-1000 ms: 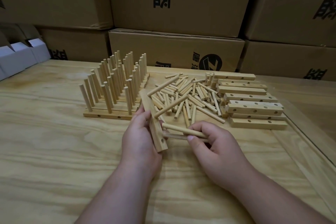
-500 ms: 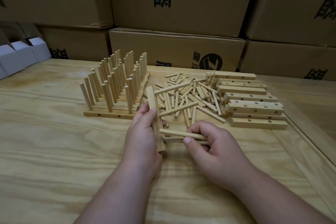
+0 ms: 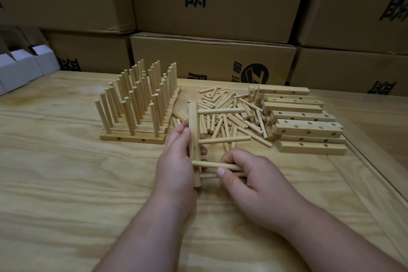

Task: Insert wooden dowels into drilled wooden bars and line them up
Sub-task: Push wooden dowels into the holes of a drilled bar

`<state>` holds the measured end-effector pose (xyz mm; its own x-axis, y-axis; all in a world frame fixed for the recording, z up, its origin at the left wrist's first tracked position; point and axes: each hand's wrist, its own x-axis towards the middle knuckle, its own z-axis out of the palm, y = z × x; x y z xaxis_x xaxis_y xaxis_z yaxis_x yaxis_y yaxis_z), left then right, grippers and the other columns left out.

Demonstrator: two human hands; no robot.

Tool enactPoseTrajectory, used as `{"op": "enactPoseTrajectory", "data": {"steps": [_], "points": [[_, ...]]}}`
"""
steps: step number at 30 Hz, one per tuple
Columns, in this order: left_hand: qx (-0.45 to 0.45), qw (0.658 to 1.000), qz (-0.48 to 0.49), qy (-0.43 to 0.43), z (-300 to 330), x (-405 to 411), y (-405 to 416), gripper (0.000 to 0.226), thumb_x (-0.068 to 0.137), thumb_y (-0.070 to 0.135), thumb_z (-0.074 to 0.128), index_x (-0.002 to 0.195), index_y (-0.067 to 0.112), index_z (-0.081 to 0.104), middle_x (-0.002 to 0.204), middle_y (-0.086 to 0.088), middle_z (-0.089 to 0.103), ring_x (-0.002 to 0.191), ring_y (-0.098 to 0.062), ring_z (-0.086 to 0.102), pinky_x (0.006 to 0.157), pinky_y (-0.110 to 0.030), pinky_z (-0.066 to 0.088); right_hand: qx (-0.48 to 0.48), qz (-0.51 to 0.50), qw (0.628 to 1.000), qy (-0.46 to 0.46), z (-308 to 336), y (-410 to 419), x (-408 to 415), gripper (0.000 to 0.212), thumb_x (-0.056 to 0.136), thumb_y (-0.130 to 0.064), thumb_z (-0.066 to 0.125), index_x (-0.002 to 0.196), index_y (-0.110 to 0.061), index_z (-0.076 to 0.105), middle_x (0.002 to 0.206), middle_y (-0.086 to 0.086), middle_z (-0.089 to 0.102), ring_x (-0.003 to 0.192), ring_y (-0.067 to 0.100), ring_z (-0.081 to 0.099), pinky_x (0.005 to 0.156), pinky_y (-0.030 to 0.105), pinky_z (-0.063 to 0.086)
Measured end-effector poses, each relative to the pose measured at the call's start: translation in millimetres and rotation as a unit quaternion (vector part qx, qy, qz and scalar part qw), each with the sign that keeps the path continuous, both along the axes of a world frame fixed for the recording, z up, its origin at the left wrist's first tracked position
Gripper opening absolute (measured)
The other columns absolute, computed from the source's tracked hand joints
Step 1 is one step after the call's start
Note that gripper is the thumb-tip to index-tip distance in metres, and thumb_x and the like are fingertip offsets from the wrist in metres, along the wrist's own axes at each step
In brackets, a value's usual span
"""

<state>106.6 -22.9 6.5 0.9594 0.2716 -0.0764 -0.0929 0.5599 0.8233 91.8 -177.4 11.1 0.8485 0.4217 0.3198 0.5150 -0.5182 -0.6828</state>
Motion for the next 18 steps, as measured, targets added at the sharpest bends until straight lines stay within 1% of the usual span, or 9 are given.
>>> {"op": "enactPoseTrajectory", "data": {"steps": [2, 4, 6, 8, 11, 13, 16, 18], "points": [[0.014, 1.000, -0.009, -0.009, -0.2, -0.8, -1.2, 0.028, 0.105, 0.035, 0.045, 0.119, 0.031, 0.069, 0.085, 0.001, 0.067, 0.069, -0.014, 0.054, 0.063, -0.033, 0.046, -0.013, 0.000, 1.000, -0.014, 1.3, 0.3, -0.7, 0.012, 0.091, -0.045, 0.053, 0.089, -0.034, 0.056, 0.072, -0.009, 0.061, 0.061, 0.011, 0.054, 0.054, 0.029, 0.041], [0.019, 0.999, -0.024, -0.019, 0.3, -1.7, -1.5, 0.035, 0.106, 0.040, 0.041, 0.124, 0.025, 0.067, 0.089, -0.002, 0.064, 0.070, -0.014, 0.053, 0.062, -0.033, 0.046, -0.014, 0.002, 1.000, -0.016, 1.9, 0.7, -1.2, 0.013, 0.091, -0.045, 0.053, 0.089, -0.033, 0.056, 0.074, -0.014, 0.059, 0.068, 0.010, 0.055, 0.056, 0.023, 0.040], [0.015, 0.999, -0.034, -0.037, 0.8, -2.9, -1.2, 0.040, 0.106, 0.044, 0.037, 0.124, 0.022, 0.066, 0.091, -0.005, 0.063, 0.070, -0.016, 0.052, 0.061, -0.034, 0.047, -0.004, 0.003, 1.000, -0.014, 2.1, 1.0, -1.6, 0.013, 0.091, -0.044, 0.053, 0.088, -0.032, 0.056, 0.076, -0.017, 0.057, 0.072, 0.008, 0.055, 0.058, 0.019, 0.038], [0.000, 0.998, -0.045, -0.051, 1.3, -4.0, -0.5, 0.044, 0.106, 0.048, 0.034, 0.122, 0.022, 0.065, 0.090, -0.006, 0.062, 0.070, -0.017, 0.052, 0.062, -0.034, 0.048, 0.003, 0.003, 1.000, -0.015, 2.3, 1.5, -2.4, 0.013, 0.092, -0.043, 0.053, 0.088, -0.031, 0.057, 0.078, -0.018, 0.056, 0.074, 0.006, 0.054, 0.061, 0.015, 0.036], [-0.035, 0.994, -0.072, -0.068, 1.3, -4.2, 0.8, 0.057, 0.103, 0.058, 0.029, 0.128, 0.017, 0.061, 0.089, -0.008, 0.060, 0.069, -0.019, 0.050, 0.065, -0.036, 0.045, 0.002, 0.004, 1.000, -0.025, 2.4, 2.2, -2.9, 0.013, 0.093, -0.042, 0.053, 0.089, -0.030, 0.057, 0.081, -0.018, 0.055, 0.077, 0.006, 0.054, 0.062, 0.012, 0.035], [-0.039, 0.993, -0.086, -0.076, 0.9, -4.1, 1.6, 0.064, 0.101, 0.062, 0.027, 0.131, 0.017, 0.061, 0.088, -0.008, 0.060, 0.069, -0.018, 0.050, 0.066, -0.036, 0.044, 0.001, 0.003, 1.000, -0.025, 2.2, 2.1, -2.9, 0.013, 0.092, -0.042, 0.053, 0.088, -0.030, 0.056, 0.081, -0.018, 0.056, 0.076, 0.007, 0.054, 0.061, 0.013, 0.036], [-0.036, 0.992, -0.096, -0.078, 0.7, -4.4, 1.7, 0.064, 0.101, 0.062, 0.026, 0.132, 0.017, 0.060, 0.088, -0.008, 0.060, 0.070, -0.019, 0.051, 0.067, -0.036, 0.044, 0.014, 0.000, 1.000, -0.024, -0.3, 1.5, -2.7, 0.013, 0.092, -0.043, 0.054, 0.087, -0.031, 0.057, 0.078, -0.017, 0.057, 0.072, 0.008, 0.055, 0.059, 0.015, 0.037], [-0.048, 0.993, -0.093, -0.062, 1.5, -4.2, 2.1, 0.055, 0.104, 0.054, 0.031, 0.131, 0.017, 0.061, 0.088, -0.008, 0.060, 0.069, -0.019, 0.051, 0.066, -0.036, 0.045, 0.035, -0.009, 0.999, -0.037, -2.4, 1.8, -2.7, 0.012, 0.092, -0.041, 0.055, 0.085, -0.032, 0.058, 0.078, -0.015, 0.057, 0.073, 0.010, 0.056, 0.059, 0.016, 0.037]]}}
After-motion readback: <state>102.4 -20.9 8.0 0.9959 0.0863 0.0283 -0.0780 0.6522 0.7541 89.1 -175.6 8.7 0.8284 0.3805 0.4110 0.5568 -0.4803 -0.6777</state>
